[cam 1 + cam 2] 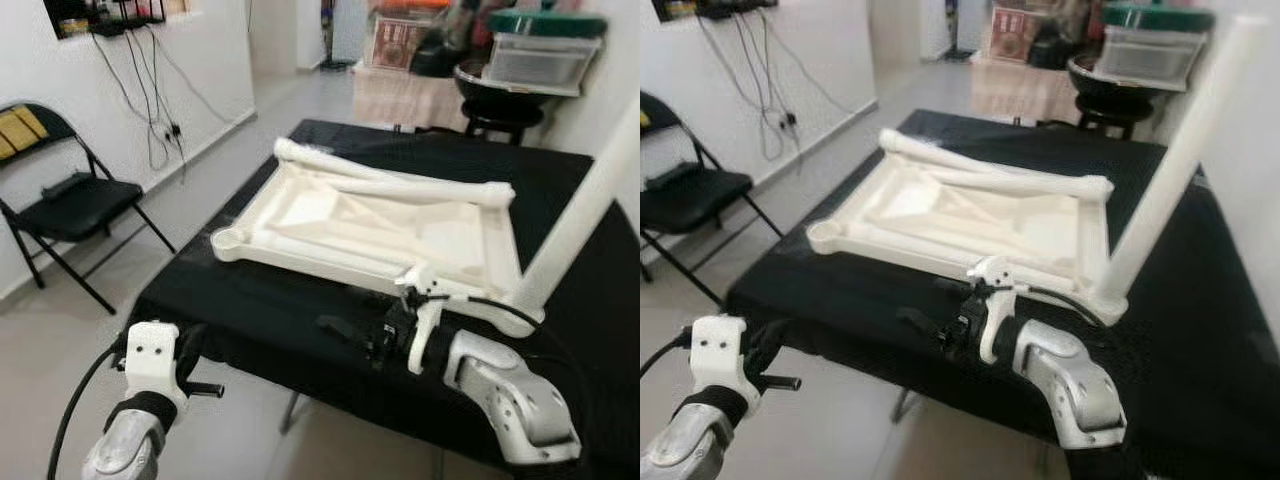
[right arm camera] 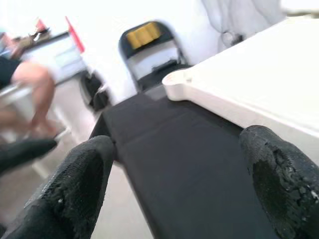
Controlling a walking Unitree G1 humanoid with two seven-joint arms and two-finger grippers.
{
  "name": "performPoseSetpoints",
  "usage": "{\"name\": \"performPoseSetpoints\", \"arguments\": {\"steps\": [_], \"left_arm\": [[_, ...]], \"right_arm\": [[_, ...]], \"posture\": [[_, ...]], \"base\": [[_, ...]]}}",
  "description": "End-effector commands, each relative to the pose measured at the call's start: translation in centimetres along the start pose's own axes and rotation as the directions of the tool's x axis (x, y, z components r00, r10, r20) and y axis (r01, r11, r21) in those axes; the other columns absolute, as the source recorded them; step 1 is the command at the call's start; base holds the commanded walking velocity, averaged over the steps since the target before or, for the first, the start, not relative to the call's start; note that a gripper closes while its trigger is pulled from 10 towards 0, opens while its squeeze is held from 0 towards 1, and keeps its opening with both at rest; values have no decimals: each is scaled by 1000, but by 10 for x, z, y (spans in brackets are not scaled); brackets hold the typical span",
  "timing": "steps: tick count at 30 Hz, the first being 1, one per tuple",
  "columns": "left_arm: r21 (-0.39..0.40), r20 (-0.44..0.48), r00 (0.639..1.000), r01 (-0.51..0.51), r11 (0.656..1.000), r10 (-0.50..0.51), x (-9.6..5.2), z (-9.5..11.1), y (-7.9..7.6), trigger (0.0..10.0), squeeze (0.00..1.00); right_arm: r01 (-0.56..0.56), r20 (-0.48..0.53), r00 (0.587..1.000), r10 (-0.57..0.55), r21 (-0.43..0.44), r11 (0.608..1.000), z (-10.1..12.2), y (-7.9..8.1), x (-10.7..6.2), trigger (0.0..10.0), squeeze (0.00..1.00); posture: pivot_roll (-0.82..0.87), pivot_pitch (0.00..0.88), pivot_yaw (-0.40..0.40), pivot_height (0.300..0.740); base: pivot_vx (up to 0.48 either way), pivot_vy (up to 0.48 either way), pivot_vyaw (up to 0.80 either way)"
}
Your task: Building children table
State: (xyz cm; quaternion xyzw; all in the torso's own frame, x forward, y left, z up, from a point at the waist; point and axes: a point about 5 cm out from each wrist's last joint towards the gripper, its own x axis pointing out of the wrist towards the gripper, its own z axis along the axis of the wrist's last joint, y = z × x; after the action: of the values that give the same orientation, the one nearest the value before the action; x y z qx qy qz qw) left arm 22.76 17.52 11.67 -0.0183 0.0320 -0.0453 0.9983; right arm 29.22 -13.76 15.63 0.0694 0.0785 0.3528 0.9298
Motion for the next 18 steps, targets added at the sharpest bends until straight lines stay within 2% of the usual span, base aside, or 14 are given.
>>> {"name": "performPoseSetpoints", "arguments": {"steps": [1, 2, 6, 8, 9, 12, 15, 18], "left_arm": [[13, 8, 1000, -7, 1000, 7, 0, 1, 2, 10000, 0], [16, 22, 1000, -10, 1000, 10, 1, 4, 2, 10000, 0], [-7, 59, 998, -33, 999, 34, 5, 12, 2, 10000, 0], [16, 73, 995, -71, 997, 70, 8, 15, 2, 10000, 0], [56, 62, 996, -73, 996, 69, 9, 15, 1, 10000, 0], [109, 23, 999, -45, 993, 43, 11, 12, -4, 10000, 0], [97, 19, 999, -31, 995, 29, 13, 12, -5, 10000, 0], [49, 13, 1000, -11, 999, 11, 14, 13, -8, 10000, 0]], "right_arm": [[59, 6, 998, -59, 5, 998, -2, -2, 8, 10000, 0], [124, 38, 992, -124, 1, 992, 2, -4, 19, 10000, 0], [196, 48, 980, -195, -11, 981, 1, -3, 32, 10000, 0], [211, 32, 977, -210, -36, 977, -4, -1, 36, 10000, 0], [220, 26, 975, -218, -49, 974, -6, 1, 38, 10000, 0], [208, -7, 978, -209, -83, 975, -12, 5, 43, 10000, 0], [214, -1, 977, -215, -82, 973, -12, 5, 46, 10000, 0], [242, 16, 970, -242, -71, 968, -11, 3, 48, 10000, 0]], "posture": [[-58, 50, 12, 740], [-52, 44, 8, 740], [-45, 38, 5, 740], [-45, 38, 5, 740], [-44, 36, 5, 740], [-44, 38, 9, 740], [-45, 39, 11, 740], [-45, 42, 13, 740]], "base": [[0, 0, 0], [0, 0, 0], [0, 0, 0], [0, 0, 0], [0, 0, 0], [0, 0, 0], [0, 0, 0], [0, 0, 0]]}}
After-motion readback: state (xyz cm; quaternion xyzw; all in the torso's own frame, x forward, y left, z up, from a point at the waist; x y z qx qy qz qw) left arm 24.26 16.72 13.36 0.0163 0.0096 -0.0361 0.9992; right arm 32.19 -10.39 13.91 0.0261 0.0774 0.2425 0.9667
